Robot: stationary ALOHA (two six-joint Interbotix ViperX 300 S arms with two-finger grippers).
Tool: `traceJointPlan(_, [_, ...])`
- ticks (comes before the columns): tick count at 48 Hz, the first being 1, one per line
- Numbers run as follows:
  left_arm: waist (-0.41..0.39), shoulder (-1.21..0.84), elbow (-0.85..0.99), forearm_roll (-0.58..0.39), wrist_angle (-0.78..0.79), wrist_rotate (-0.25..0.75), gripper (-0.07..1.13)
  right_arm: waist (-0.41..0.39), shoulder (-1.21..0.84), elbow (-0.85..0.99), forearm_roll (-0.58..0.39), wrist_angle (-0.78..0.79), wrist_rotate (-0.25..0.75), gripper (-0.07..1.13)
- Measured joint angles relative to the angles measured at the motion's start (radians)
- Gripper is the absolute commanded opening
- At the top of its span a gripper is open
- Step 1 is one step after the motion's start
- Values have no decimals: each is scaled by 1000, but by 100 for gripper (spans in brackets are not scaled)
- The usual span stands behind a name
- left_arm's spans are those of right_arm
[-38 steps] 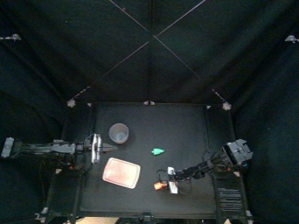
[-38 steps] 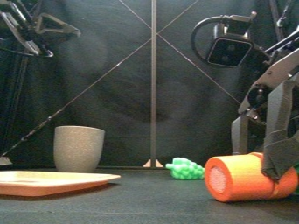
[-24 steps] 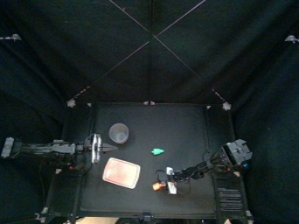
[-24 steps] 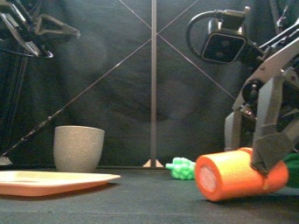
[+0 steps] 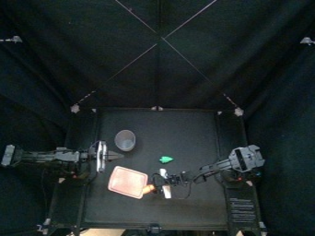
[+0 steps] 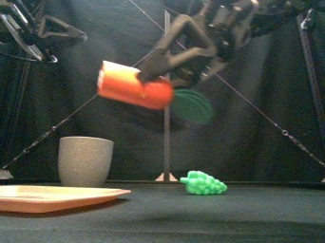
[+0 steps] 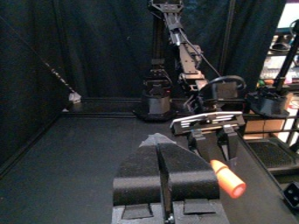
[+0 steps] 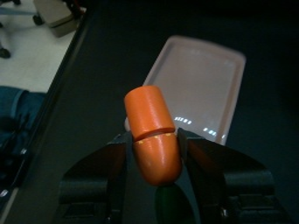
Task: Pick the carrot then place it on the pink plate
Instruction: Place carrot on the pink plate
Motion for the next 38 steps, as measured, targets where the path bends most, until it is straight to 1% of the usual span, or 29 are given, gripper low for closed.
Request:
traceJointPlan(6, [0,0,0,0,0,2,-3,-31,74,-107,-60,-6,0,46])
traceJointPlan(11, [0,-2,0,5,-2,3,-3,-41,150,-207,-97,-8,-2,46])
traceJointPlan(18, [0,-2,0,11,0,3,-3,-44,267,-344,-114,-3,0,46])
traceJointPlan(24, [2,-3,0,11,0,2,-3,-46,339,-423,-114,17,3,49])
traceJointPlan(30, [2,-3,0,12,0,3,-3,-54,388,-462,-87,71,5,55])
traceJointPlan(38, [2,-6,0,17,-2,3,-3,-86,417,-471,-28,121,6,72])
